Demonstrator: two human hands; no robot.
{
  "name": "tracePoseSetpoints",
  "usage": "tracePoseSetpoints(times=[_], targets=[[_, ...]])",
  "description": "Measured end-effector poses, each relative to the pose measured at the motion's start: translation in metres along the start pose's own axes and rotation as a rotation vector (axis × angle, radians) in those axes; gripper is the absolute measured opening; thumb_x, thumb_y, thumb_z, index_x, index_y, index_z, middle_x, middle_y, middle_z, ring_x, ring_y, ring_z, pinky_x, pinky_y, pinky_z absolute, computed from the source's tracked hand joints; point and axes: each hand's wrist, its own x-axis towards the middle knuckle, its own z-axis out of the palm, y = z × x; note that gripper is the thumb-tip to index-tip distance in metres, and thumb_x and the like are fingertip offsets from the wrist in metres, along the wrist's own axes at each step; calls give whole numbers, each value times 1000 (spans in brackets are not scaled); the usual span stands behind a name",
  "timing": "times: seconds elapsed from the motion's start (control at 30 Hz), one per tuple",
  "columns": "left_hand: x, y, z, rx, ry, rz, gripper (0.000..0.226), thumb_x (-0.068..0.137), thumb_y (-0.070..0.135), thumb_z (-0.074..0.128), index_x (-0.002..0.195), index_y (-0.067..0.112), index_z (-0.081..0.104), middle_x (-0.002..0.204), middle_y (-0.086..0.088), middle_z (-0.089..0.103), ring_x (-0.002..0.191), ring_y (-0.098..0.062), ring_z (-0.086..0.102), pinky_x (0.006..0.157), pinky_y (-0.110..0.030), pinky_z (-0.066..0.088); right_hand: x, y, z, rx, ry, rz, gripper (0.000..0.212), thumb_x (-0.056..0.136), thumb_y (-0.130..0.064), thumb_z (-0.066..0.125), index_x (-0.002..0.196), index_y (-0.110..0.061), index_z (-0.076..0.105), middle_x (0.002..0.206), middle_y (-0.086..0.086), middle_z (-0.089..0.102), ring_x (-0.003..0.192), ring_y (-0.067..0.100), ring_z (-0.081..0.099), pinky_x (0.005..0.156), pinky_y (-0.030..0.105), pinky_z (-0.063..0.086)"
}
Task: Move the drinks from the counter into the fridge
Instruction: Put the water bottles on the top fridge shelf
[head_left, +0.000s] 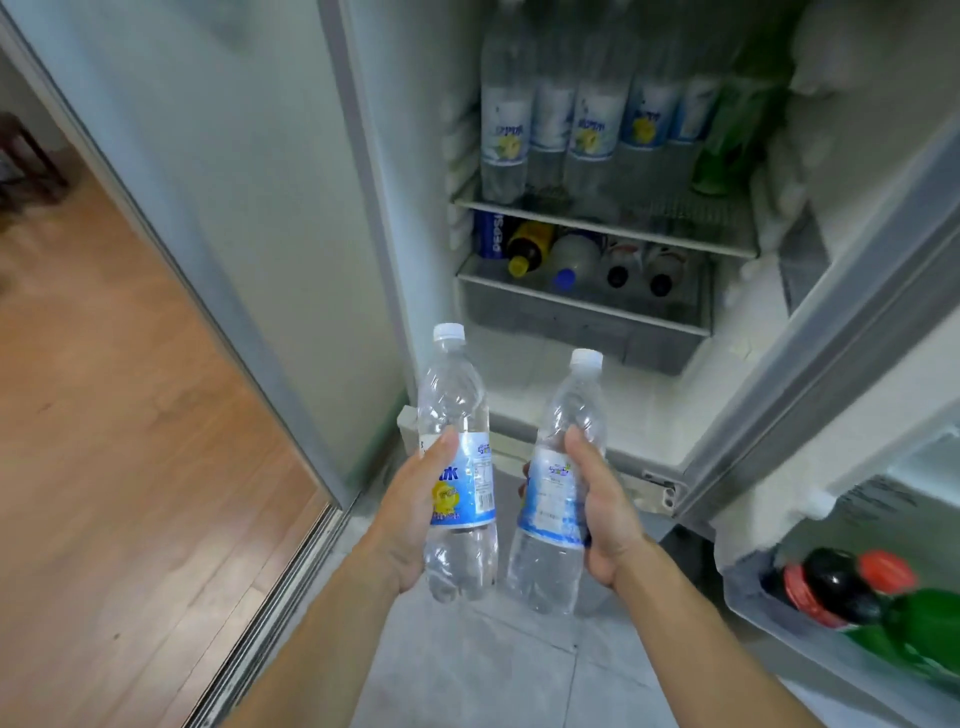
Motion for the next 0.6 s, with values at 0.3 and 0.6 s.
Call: tracePoseSetpoints(times=[0.3, 0.6], targets=[[108, 113, 54, 45, -155, 261, 31, 66, 54, 77, 90, 35, 76, 100, -7, 76, 90, -25, 74, 80, -42, 59, 54, -122, 20, -15, 272, -378, 39, 60, -59, 77, 93, -39, 73, 97, 2, 77, 86, 21, 75, 80, 44, 60], [218, 216, 114, 224, -180, 614, 25, 81, 24, 79, 100, 28, 64, 91, 15, 75, 90, -7, 72, 78, -24, 57, 125, -234, 40, -103, 604, -784, 48, 73, -42, 83, 112, -21, 64, 92, -15, 75, 84, 2, 72, 67, 19, 57]])
